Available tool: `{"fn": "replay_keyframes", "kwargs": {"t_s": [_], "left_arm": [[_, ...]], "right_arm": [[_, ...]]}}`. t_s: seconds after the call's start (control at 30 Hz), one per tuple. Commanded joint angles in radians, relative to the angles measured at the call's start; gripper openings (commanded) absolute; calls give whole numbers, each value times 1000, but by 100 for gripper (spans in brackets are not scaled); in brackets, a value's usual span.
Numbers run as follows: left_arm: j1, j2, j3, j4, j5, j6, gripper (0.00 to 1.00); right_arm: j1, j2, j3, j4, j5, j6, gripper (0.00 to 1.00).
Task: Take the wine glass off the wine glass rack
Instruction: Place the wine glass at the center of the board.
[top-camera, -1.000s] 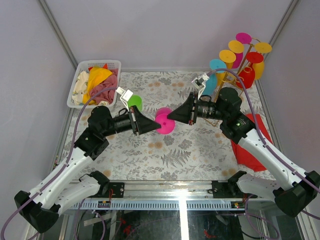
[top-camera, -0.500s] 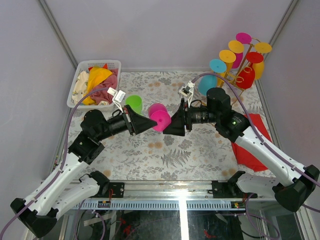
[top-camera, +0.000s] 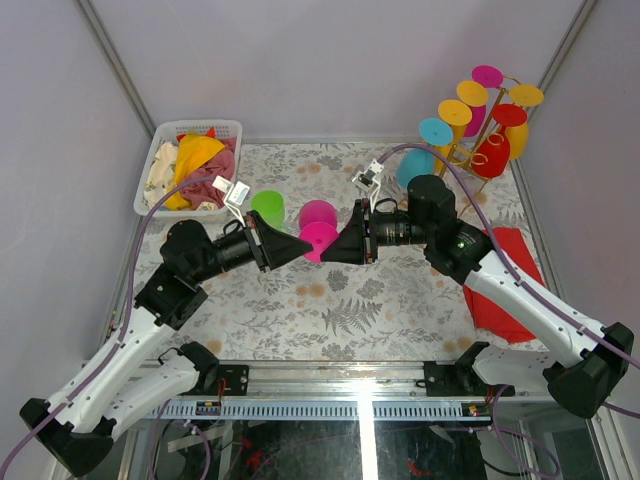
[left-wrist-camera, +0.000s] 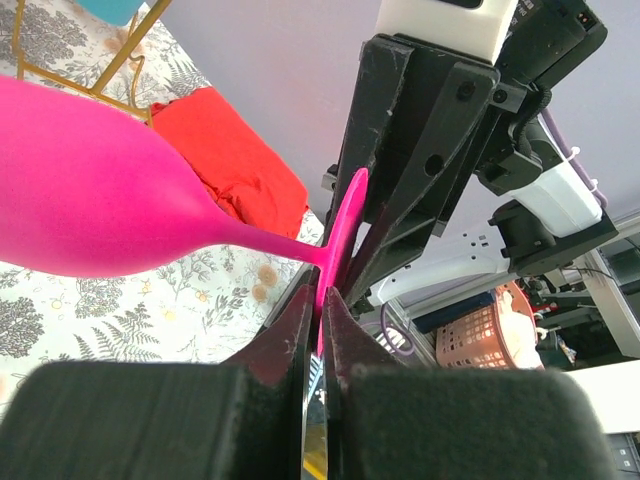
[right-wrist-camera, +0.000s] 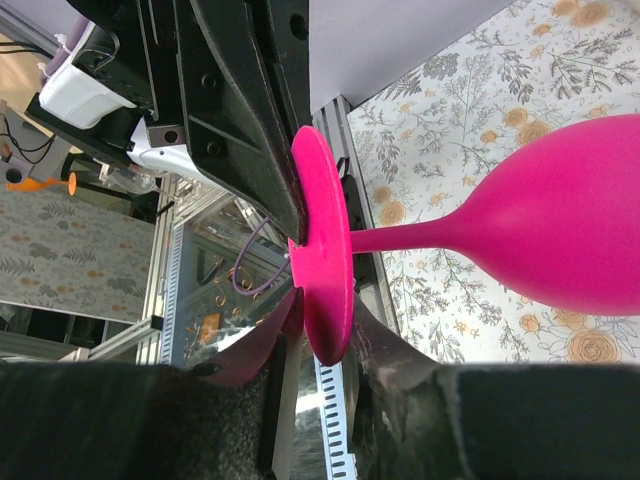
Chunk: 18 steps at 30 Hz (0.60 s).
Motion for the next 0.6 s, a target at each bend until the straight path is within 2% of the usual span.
{"fn": "replay_keyframes", "kwargs": {"t_s": [0.0, 0.17, 0.27, 0.33, 0.43, 0.47, 0.57], "left_arm": [[-3, -7, 36, -3, -12, 27, 0], [-3, -6, 42, -7, -11, 30, 1], [-4, -3, 42, -9, -11, 29, 3], [-3, -3, 43, -10, -9, 27, 10], [-4, -3, 47, -12, -9, 28, 11], [-3, -5, 48, -14, -14, 29, 14], [-3, -11, 53, -28, -29, 37, 38]], "right_arm": [[15, -13, 53, 66, -41, 4, 15], [17, -21, 52, 60, -13, -14, 0], [18, -18, 55, 48, 13, -26, 0], [21, -19, 56, 40, 32, -42, 0], [28, -26, 49, 33, 63, -67, 0], [32, -29, 46, 31, 72, -77, 0], [46, -38, 38, 22, 108, -115, 0]]}}
